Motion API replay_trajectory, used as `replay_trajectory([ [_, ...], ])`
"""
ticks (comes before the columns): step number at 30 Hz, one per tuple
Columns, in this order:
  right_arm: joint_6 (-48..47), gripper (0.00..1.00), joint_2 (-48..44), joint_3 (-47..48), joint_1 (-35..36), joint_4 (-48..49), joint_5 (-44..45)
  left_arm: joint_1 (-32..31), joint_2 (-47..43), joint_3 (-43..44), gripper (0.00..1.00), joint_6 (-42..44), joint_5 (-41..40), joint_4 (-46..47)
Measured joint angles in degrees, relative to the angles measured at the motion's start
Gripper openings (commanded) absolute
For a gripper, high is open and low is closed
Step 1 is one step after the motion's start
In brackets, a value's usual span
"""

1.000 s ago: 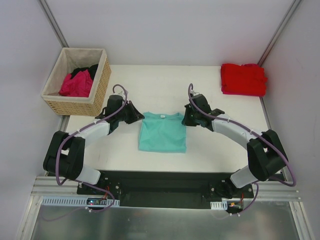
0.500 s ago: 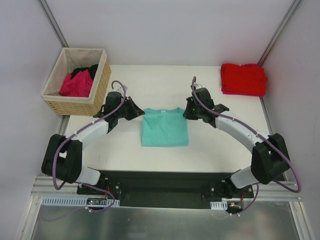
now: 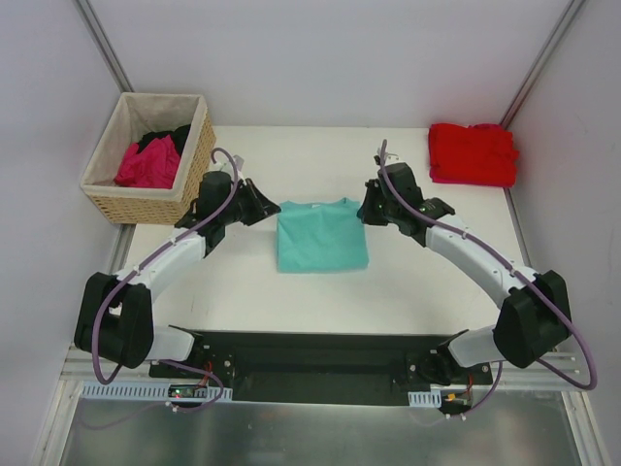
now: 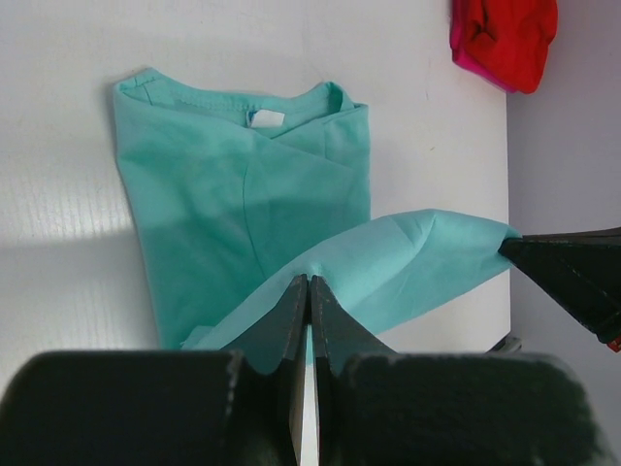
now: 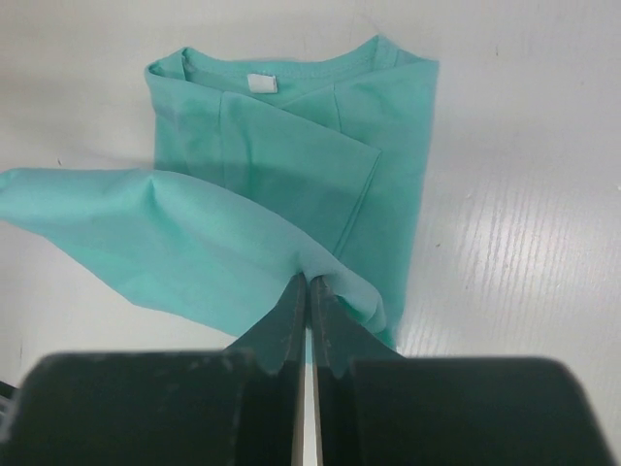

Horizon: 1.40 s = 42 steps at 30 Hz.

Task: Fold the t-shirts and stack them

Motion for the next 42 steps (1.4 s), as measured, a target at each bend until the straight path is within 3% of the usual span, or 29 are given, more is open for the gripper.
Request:
replay_trajectory([
  [8, -0.92, 0.01, 2.32, 2.78, -0.37, 0.85, 0.55, 0.00, 1.36, 0.85, 0.00, 0.04, -0.15, -0.37],
  [36, -2.73, 0.01, 31.15, 18.84, -5.20, 12.63, -5.79, 0.59, 17.51, 3.63, 0.00, 0.17, -0.72, 7.08],
  [42, -2.45, 0.01, 33.31, 19.69, -5.31, 14.82, -7.08, 1.70, 17.92, 3.63, 0.00, 0.22, -0.76, 7.80],
])
